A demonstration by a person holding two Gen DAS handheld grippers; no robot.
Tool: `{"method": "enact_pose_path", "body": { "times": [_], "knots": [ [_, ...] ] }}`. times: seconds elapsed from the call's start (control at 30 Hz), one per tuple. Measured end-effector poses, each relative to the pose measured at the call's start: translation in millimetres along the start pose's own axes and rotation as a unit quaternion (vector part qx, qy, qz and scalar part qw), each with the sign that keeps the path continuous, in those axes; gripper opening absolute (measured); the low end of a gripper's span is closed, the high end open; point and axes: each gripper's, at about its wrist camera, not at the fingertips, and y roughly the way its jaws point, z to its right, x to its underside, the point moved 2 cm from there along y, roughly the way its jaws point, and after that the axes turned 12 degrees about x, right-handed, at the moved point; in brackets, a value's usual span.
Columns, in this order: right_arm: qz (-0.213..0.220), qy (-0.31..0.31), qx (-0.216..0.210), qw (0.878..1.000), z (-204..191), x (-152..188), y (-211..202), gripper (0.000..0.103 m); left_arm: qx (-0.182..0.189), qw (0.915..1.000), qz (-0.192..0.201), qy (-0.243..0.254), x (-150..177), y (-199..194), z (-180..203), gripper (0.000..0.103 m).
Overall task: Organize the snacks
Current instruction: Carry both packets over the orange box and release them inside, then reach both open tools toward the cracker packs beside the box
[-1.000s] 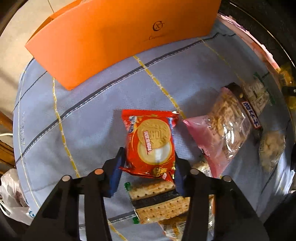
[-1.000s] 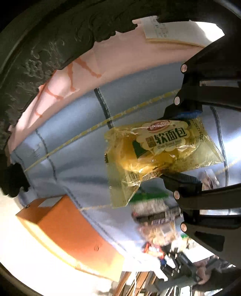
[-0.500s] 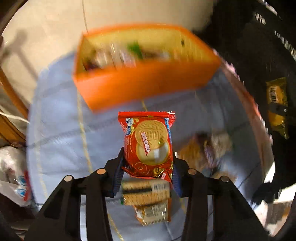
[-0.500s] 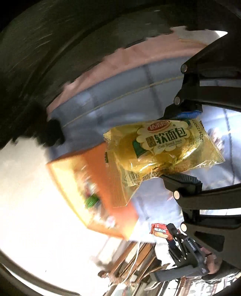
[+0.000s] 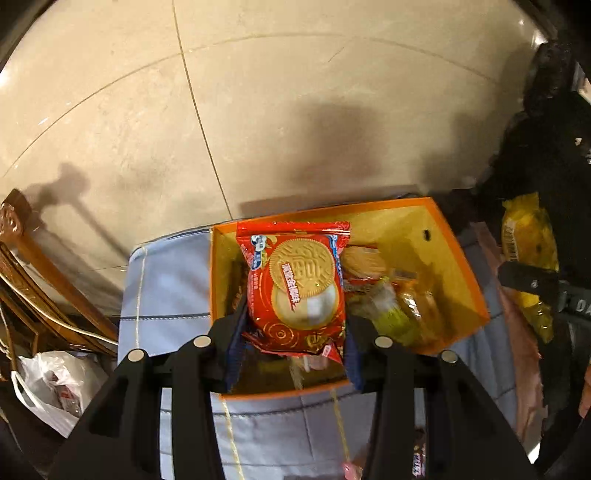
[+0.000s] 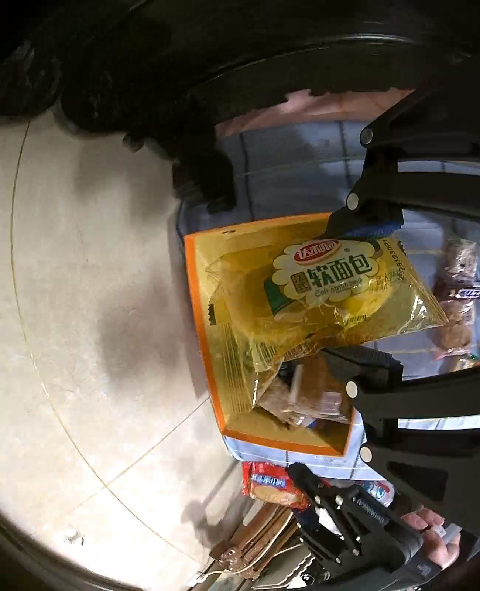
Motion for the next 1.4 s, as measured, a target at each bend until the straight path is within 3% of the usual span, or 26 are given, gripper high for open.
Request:
{"method": "enact_pose_path", "body": {
  "times": [0.17,0.2,0.23,0.27,0.3,0.37,0.43,0.53,0.6,0.67,0.73,0.8,0.9,0.93,1.07,1.17,1.2,1.23,1.33,1.4],
  "knots": [
    [-0.006,-0.012,0.006,1.0,-9,-12,15,0.048,0.006,0.9999,-0.014,-0.002,-4,22,-2,0.043],
    [-0.007,-0.011,0.008,1.0,-10,-15,19,0.056,0.004,0.9998,-0.016,0.006,-5,27,0,0.045],
    [-0.01,-0.017,0.012,1.0,-11,-17,23,0.071,-0.001,0.9998,-0.015,0.013,-8,30,1,0.057],
    [-0.012,-0.022,0.014,1.0,-12,-17,24,0.1,-0.017,0.9995,-0.011,0.023,-10,32,2,0.089],
    [-0.012,-0.02,0.017,1.0,-11,-18,26,0.099,-0.042,0.9987,-0.004,0.027,-11,33,1,0.098],
    [-0.032,-0.02,0.014,0.999,-6,-13,29,0.099,-0.075,0.9964,0.02,0.036,-9,28,-2,0.099],
    [-0.05,-0.006,0.009,0.999,4,-6,30,0.099,-0.056,0.9975,0.007,0.042,-1,24,-4,0.099],
    [-0.076,0.016,0.004,0.997,27,32,25,0.099,-0.043,0.9985,-0.001,0.034,17,12,-9,0.099],
    [-0.082,-0.013,0.014,0.996,31,65,21,0.099,-0.035,0.9989,0.003,0.03,41,1,-14,0.099],
    [-0.066,-0.11,0.042,0.991,26,110,21,0.099,-0.031,0.9991,-0.002,0.03,68,-6,-18,0.099],
    [-0.08,-0.196,0.061,0.976,18,146,31,0.099,-0.034,0.9987,-0.017,0.034,107,-13,-22,0.099],
    [-0.12,-0.252,0.052,0.959,11,180,50,0.099,-0.027,0.9979,-0.035,0.047,148,-17,-27,0.099],
    [-0.108,-0.347,0.062,0.93,-3,207,69,0.099,-0.013,0.9928,-0.06,0.103,203,-17,-28,0.099],
    [-0.097,-0.405,0.069,0.906,-11,218,75,0.099,-0.013,0.9886,-0.071,0.132,220,-14,-26,0.099],
    [-0.134,-0.551,0.059,0.821,-30,258,103,0.099,-0.018,0.9732,-0.112,0.2,272,0,-23,0.099],
    [-0.118,-0.616,0.072,0.775,-39,273,121,0.099,-0.003,0.9605,-0.131,0.245,301,9,-16,0.099],
    [-0.118,-0.625,0.083,0.767,-39,273,129,0.099,0.0,0.959,-0.129,0.252,304,10,-15,0.099],
    [-0.126,-0.618,0.084,0.771,-38,272,134,0.099,0.003,0.9579,-0.126,0.258,306,12,-13,0.099],
    [-0.152,-0.57,0.059,0.805,-28,264,136,0.092,0.021,0.954,-0.121,0.274,307,23,-6,0.099],
    [-0.159,-0.536,0.04,0.828,-21,263,127,0.05,0.042,0.9517,-0.12,0.279,301,34,-3,0.099]
  ]
}}
